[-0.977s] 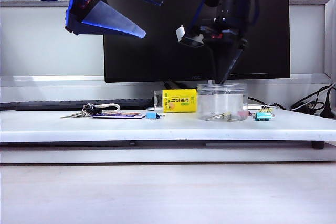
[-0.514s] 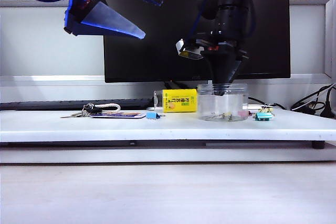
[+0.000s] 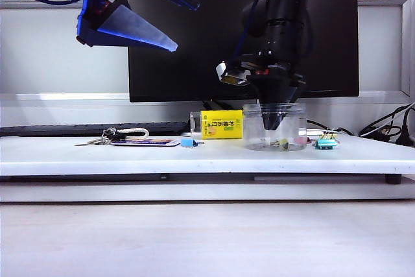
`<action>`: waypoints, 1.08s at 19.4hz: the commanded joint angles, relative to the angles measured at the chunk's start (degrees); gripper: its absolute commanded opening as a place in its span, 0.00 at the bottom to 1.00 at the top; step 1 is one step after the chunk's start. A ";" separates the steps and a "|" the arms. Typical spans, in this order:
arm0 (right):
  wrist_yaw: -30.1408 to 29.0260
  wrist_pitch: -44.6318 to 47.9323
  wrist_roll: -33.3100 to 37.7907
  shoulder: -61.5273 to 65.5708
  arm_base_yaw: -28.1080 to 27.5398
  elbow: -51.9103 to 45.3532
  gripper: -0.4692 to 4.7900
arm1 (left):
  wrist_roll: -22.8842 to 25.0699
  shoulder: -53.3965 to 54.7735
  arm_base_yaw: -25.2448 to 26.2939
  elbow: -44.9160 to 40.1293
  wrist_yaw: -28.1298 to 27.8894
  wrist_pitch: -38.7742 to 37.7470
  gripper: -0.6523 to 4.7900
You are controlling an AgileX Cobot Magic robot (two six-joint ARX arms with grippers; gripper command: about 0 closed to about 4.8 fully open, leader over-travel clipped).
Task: Take the clips out of the round transparent plastic box and place them on the table.
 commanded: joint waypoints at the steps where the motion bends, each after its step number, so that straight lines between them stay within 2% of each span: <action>1: 1.33 0.04 -0.59 -0.20 0.13 0.15 0.25 | 0.31 -0.13 -0.09 0.20 0.35 0.35 0.69; 5: 2.01 0.02 -0.09 -0.20 0.13 0.15 0.25 | 0.48 -0.13 -0.09 0.20 0.35 0.35 0.69; 9: 2.36 0.04 8.90 -0.17 0.00 0.15 0.25 | 0.02 -0.13 -0.09 0.20 0.37 0.35 0.69; 12: -1.92 0.04 15.17 -0.20 -0.09 0.24 0.27 | -0.46 -0.13 -0.09 0.20 0.39 0.28 0.69; 14: -1.95 -0.02 18.23 -0.20 -0.09 0.24 0.27 | -1.29 -0.13 -0.09 0.20 0.42 -0.09 0.69; 21: -3.21 -0.07 22.60 -0.20 -0.02 0.24 0.32 | -1.29 -0.13 -0.09 0.20 0.39 -2.21 0.69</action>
